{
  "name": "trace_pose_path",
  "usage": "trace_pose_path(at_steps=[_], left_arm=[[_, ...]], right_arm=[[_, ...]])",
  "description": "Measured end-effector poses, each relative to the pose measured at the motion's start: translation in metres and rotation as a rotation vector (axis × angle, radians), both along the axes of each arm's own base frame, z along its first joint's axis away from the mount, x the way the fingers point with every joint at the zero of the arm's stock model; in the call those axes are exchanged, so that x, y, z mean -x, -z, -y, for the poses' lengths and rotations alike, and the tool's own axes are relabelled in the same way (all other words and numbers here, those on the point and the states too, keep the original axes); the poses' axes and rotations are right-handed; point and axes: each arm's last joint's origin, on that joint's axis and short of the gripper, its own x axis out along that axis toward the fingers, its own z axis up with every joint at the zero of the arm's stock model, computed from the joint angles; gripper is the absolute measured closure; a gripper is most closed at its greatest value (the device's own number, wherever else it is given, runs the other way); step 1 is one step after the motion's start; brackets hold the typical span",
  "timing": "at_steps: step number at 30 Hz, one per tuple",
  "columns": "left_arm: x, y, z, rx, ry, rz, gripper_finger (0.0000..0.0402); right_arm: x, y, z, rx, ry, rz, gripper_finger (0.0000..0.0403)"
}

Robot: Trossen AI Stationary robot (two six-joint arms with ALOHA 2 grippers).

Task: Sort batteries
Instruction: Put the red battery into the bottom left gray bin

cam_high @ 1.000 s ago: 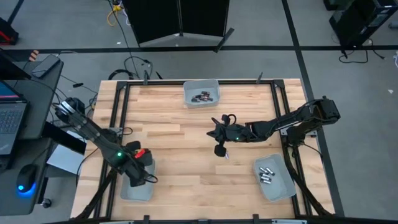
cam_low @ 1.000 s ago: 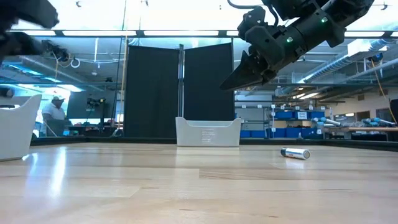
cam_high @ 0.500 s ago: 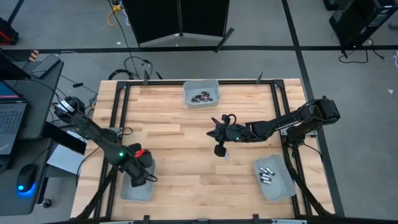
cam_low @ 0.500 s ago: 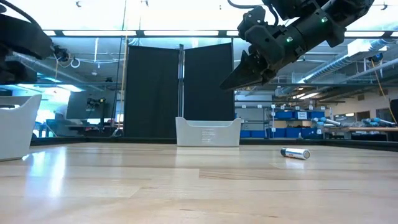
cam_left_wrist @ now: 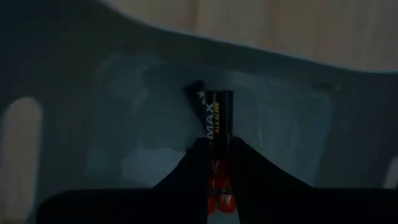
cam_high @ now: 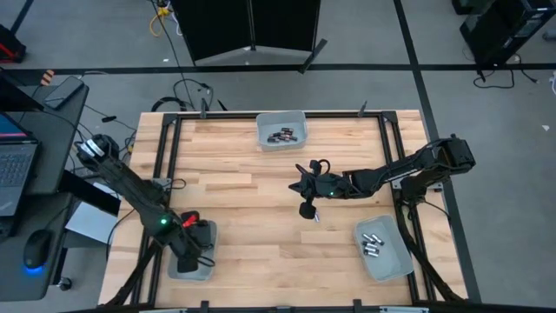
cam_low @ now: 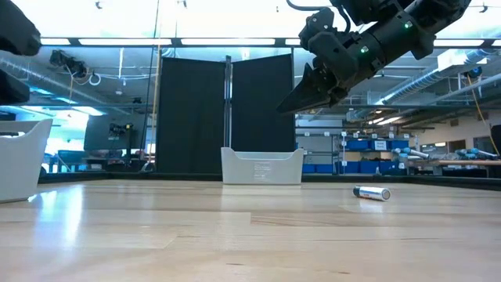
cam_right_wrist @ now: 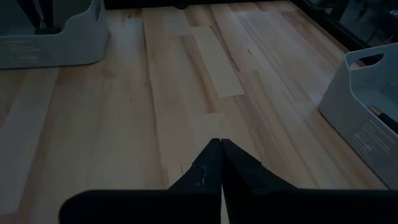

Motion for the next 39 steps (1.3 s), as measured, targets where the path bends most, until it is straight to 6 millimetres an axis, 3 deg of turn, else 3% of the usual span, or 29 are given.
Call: trace_pose_path(at_steps=[11,22,39], left_arm=[[0.001,0.001,0.006,-0.033,-0.013,0.002,0.0355],[-0.013,-0.006,0.033,-0.102,0.076,-0.079,0.0355],[-0.002,0.022,0.015,-0.211,0.006,-0.161,0.0355]], right_arm=[[0.0,0.0,0.0,-0.015,0.009,0.004,0.0393],[0.0,0.0,0.0,-0.015,0.009,0.005,0.0393],[0.0,0.0,0.0,-0.015,0.009,0.006,0.0393]])
